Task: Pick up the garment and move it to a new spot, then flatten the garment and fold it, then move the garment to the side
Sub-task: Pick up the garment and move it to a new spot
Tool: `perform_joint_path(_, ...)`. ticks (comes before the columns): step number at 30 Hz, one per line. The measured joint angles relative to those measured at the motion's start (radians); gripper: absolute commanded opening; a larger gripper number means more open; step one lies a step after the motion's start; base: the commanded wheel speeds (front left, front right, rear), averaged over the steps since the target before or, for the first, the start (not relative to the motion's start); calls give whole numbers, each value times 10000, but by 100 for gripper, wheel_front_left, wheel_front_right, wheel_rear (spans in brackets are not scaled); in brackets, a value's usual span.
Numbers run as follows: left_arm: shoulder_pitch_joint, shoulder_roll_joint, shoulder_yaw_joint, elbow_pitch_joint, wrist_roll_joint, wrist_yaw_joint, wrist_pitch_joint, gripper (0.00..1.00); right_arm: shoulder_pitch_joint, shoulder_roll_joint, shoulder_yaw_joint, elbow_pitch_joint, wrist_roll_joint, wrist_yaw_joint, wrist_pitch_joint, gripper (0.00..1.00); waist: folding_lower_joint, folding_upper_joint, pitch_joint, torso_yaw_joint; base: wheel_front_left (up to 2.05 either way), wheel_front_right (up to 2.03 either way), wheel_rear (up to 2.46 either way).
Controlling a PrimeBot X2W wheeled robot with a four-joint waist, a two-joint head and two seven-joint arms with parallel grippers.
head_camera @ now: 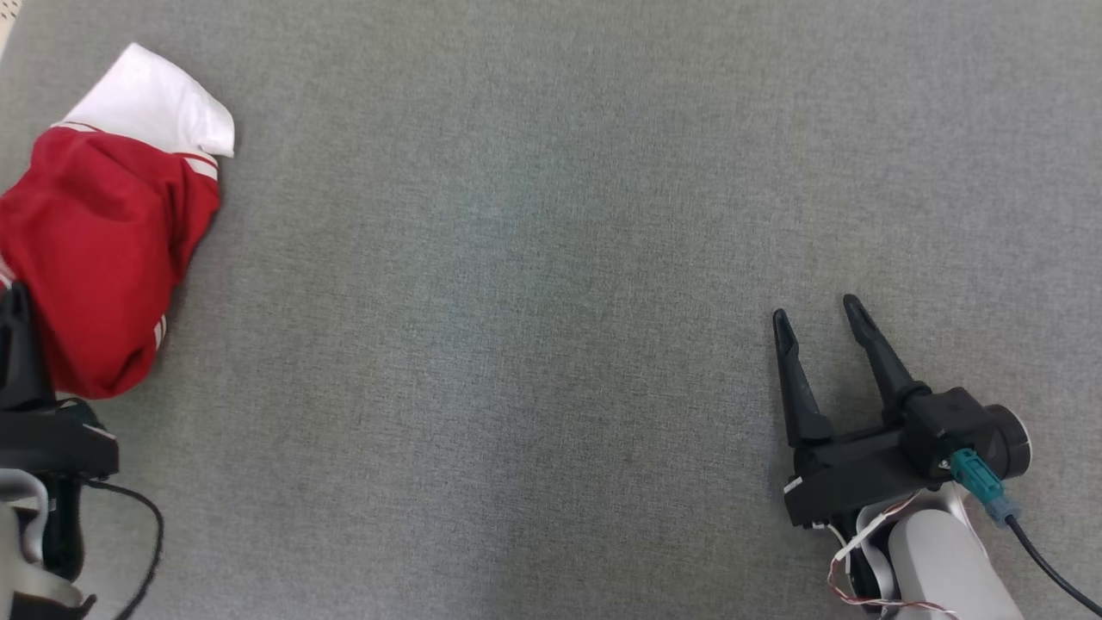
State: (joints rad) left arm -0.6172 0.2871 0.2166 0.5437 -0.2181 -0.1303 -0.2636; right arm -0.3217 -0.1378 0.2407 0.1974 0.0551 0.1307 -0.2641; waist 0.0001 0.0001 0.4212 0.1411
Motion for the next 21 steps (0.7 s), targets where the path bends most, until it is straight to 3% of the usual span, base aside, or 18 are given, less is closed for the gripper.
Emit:
perform_joint_path(5,484,-140,-290,-1254,132,2,0,0,73,94,15,148,155,0,2,100,0,0,-295,8,0,0,0)
perform_joint_path(12,698,-627,-1720,-3218,460,0,0,0,213,293,46,240,428,0,4,100,-1,0,-825,-158,0,0,0)
perform_joint_path(21,-101,-1701,-4472,-3114,209,2,0,0,237,525,-69,291,612,0,6,100,-1,0,-1152,-1095,0,0,0)
